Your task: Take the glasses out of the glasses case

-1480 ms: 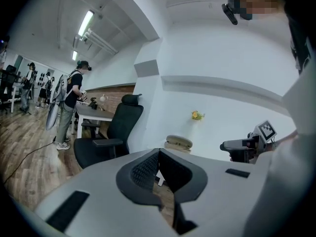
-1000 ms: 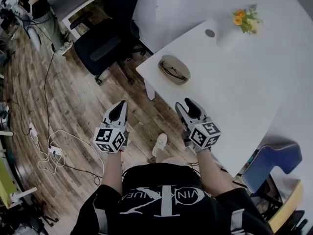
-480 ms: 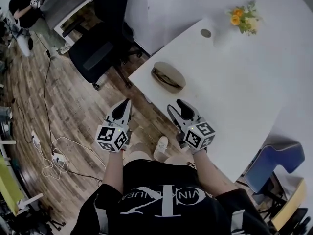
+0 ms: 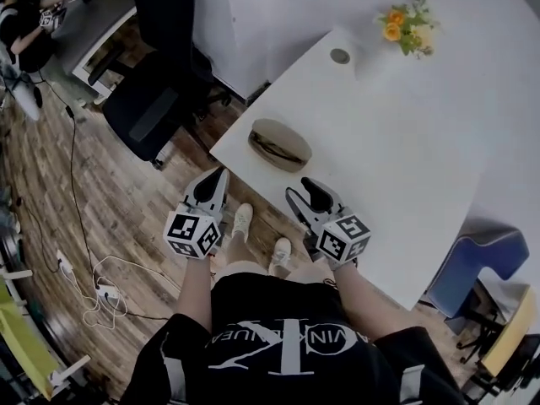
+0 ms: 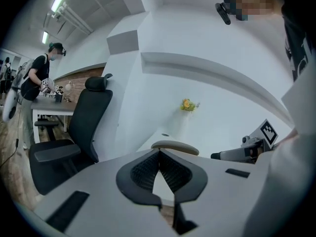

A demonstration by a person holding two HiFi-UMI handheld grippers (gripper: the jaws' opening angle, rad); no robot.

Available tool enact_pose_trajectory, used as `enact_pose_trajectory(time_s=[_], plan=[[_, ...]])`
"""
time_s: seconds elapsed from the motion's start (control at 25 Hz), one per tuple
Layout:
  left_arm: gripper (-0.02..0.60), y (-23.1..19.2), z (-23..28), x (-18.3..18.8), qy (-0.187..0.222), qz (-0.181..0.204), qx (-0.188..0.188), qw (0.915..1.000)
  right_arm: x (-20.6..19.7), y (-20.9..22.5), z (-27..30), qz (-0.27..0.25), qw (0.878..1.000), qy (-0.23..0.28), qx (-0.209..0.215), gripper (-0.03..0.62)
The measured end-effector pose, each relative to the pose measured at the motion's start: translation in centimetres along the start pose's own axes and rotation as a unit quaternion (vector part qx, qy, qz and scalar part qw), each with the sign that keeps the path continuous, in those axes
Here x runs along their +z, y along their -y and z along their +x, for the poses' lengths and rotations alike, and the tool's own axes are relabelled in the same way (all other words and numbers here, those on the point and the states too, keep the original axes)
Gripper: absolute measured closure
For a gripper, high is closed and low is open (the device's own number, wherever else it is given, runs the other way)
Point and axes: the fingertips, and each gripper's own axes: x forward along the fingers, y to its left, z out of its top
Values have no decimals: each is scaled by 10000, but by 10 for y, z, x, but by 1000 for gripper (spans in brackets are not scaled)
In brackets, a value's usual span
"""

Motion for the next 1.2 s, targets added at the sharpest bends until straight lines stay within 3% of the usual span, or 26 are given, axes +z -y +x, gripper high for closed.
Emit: enact_pose_trajectory(time_s=[0.36,0.68,1.2], plan=[[568,-18,56,10,-271,35,-593,9979,8,0,31,98,9999,-30,-130,407],[568,-18,96,-6,-737,170,-1073,9913,6,11,45,302,9989,-28,-361,407],[568,-10,129,-16,-1149,239,-1584,9804,13,25,54,474,9968,174,-626,407]])
